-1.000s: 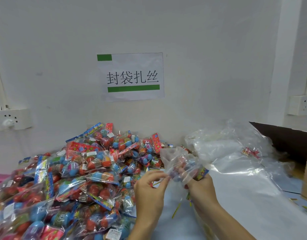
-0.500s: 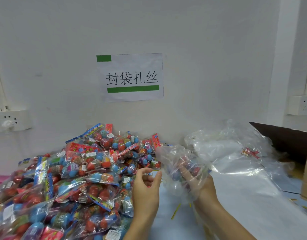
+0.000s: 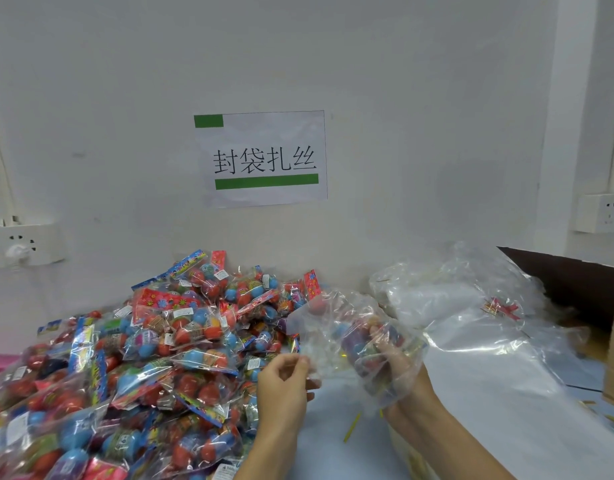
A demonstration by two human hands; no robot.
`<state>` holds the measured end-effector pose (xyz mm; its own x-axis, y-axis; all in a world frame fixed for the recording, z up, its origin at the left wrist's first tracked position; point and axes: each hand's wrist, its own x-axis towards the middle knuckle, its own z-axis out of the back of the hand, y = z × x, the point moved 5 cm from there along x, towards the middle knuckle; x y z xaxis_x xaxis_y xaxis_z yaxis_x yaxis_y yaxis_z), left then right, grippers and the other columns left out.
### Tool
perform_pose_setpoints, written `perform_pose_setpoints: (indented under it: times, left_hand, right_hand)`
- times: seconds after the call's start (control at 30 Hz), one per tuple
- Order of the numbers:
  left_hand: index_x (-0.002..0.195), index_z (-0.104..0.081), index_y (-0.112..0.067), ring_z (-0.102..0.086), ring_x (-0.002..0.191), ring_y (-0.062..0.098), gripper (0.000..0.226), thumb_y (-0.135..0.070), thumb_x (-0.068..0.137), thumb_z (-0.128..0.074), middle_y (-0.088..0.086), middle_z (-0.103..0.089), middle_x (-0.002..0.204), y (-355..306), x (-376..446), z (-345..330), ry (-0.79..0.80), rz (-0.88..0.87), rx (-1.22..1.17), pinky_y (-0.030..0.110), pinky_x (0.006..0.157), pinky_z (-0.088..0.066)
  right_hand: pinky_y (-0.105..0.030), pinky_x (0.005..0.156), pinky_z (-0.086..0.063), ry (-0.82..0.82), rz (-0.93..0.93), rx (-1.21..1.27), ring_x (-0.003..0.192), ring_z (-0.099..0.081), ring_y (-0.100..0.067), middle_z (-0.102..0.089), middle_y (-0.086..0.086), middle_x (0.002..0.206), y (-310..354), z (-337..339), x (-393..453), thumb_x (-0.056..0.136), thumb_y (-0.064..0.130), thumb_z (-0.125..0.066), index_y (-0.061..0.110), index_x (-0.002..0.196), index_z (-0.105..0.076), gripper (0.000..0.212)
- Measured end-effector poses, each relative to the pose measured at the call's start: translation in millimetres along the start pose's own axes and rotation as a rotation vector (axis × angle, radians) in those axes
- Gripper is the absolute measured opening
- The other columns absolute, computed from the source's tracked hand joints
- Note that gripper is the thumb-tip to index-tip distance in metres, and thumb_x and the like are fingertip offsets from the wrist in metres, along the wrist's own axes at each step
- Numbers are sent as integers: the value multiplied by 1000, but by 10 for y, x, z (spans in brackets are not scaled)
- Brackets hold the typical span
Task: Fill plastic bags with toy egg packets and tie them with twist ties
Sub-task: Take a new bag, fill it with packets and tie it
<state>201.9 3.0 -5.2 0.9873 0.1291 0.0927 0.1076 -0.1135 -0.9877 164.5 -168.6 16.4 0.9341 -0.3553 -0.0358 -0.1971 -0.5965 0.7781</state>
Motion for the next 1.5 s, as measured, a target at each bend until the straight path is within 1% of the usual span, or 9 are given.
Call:
perform_pose_setpoints:
  times: [0.17, 0.23, 0.4, 0.6, 0.8, 0.97, 1.2, 1.37, 1.5]
  left_hand:
    - [133, -40, -31, -56, 113, 12, 65, 6, 86, -66, -12, -55, 123, -153, -75, -19, 30, -150, 52, 42, 91, -55]
    - [129, -47, -38, -53, 121, 9, 60, 6, 90, -59, -17, -54, 128, -230, -71, 2, 39, -215, 8, 35, 90, -53]
    - [129, -53, -41, -69, 91, 11, 47, -7, 97, -60, -10, -65, 116, -244, -11, 19, 64, -170, -135, 34, 71, -58]
    - [91, -74, -19, -69, 78, 16, 19, -7, 98, -60, -4, -74, 81, -289, 3, 134, -76, -300, -32, 17, 58, -51]
    - [98, -70, -28, -66, 79, 10, 21, -8, 96, -63, -3, -71, 87, -354, 6, 209, -146, -303, -9, 21, 65, -49]
    - [100, -60, -20, -61, 72, 21, 23, 2, 96, -57, 14, -65, 90, -334, 48, 240, -166, -187, -135, 30, 61, -49]
    - [92, -42, -15, -65, 53, 13, 30, 15, 94, -45, 6, -66, 59, -327, 35, 229, -119, -11, -508, 30, 64, -46]
    - [94, -42, -16, -68, 57, 12, 32, 14, 93, -52, 17, -62, 81, -333, 32, 239, -141, -15, -548, 28, 63, -50]
    - [106, -50, -17, -71, 80, 21, 22, 3, 97, -56, 18, -63, 107, -298, 75, 246, -138, -14, -537, 30, 68, -55]
  right_hand:
    - [-40, 66, -41, 15, 36, 162, 69, -46, -34, -50, -17, 83, 46, -167, -19, 101, -7, -40, 1, 97, -53, 16]
    - [-40, 64, -46, 37, -3, 164, 69, -44, -33, -48, -18, 82, 51, -155, -22, 100, -8, -39, 3, 91, -53, 20]
    - [-40, 63, -52, 71, -90, 143, 68, -51, -30, -53, -16, 80, 31, -124, -61, 101, -3, -42, 7, 87, -55, 21]
    - [-30, 53, -50, 88, -49, 6, 69, -59, -33, -54, -20, 78, 15, -117, 5, 97, -7, -46, -3, 81, -59, 21]
    - [-58, 77, -48, -8, 124, -347, 88, -64, -50, -61, -27, 85, 60, 79, 84, 88, 10, -73, -10, 90, -65, 21]
    - [-43, 73, -55, -29, 149, -276, 77, -72, -40, -72, -17, 77, 46, 110, 119, 81, 8, -78, 8, 81, -74, 4]
    - [-26, 43, -47, -12, 193, -422, 58, -71, -23, -70, -9, 61, 16, 220, 196, 84, 18, -79, 15, 60, -73, 25]
    - [-60, 89, -55, -17, 198, -443, 91, -72, -43, -75, -22, 86, 9, 231, 212, 85, 19, -79, 3, 88, -74, 17]
    - [-63, 91, -53, -18, 199, -410, 98, -69, -50, -73, -25, 92, 19, 236, 202, 79, 31, -85, -4, 90, -68, 40]
